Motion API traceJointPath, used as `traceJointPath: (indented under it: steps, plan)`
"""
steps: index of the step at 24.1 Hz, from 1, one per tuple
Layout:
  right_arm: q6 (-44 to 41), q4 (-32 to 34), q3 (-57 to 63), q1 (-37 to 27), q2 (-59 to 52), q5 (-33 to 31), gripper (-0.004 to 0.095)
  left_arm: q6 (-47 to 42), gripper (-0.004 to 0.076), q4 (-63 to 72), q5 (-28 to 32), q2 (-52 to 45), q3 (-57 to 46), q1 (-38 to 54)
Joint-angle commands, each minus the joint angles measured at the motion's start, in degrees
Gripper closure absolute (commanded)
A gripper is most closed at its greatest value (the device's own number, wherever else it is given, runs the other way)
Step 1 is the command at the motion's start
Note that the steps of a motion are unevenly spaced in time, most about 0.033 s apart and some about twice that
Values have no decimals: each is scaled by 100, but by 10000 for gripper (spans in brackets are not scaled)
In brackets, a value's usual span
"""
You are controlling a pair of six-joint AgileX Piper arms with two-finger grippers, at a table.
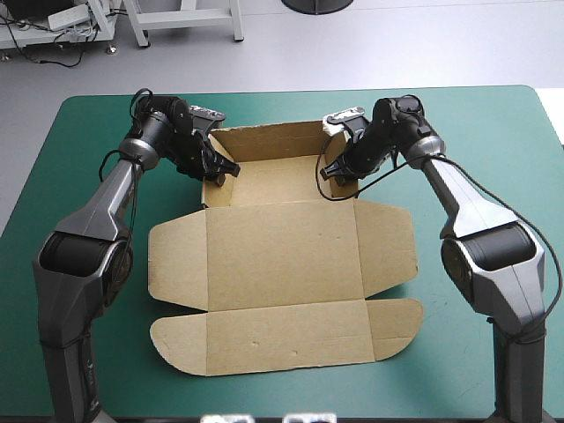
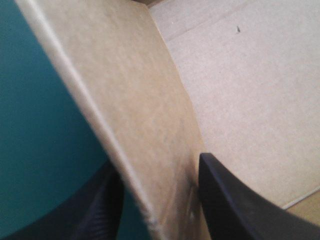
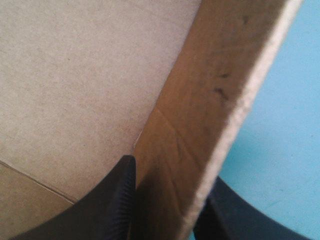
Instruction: Fold the box
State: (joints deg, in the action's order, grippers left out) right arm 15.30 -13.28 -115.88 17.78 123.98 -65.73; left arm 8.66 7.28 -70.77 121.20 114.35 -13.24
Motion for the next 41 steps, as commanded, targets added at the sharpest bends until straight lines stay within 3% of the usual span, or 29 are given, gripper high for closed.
traceJointPath:
  steps: [1, 12, 17, 24, 29, 34, 41]
  plan:
    - [79, 57, -171, -52, -368, 200, 575, 1, 372, 48, -96, -437, 144, 3]
    - [52, -15, -1457, -52, -368, -77, 575, 1, 372, -8, -85, -1060, 445, 3]
    - [-102, 58, -1980, -52, -368, -584, 575, -294, 372, 32, -271, -2036, 474, 3]
    - [-396, 142, -1969, -52, -346, -584, 574, -313, 372, 132, -271, -3844, 474, 3]
    - [-418, 129, -1943, -52, -224, -584, 575, -313, 372, 142, -271, -4599, 446, 3]
    - [-418, 141, -1911, -52, -79, -584, 575, -303, 372, 31, -271, -5359, -328, 3]
    - [-462, 130, -1911, -52, 164, -584, 575, -263, 372, -243, -204, -7089, -2678, 3]
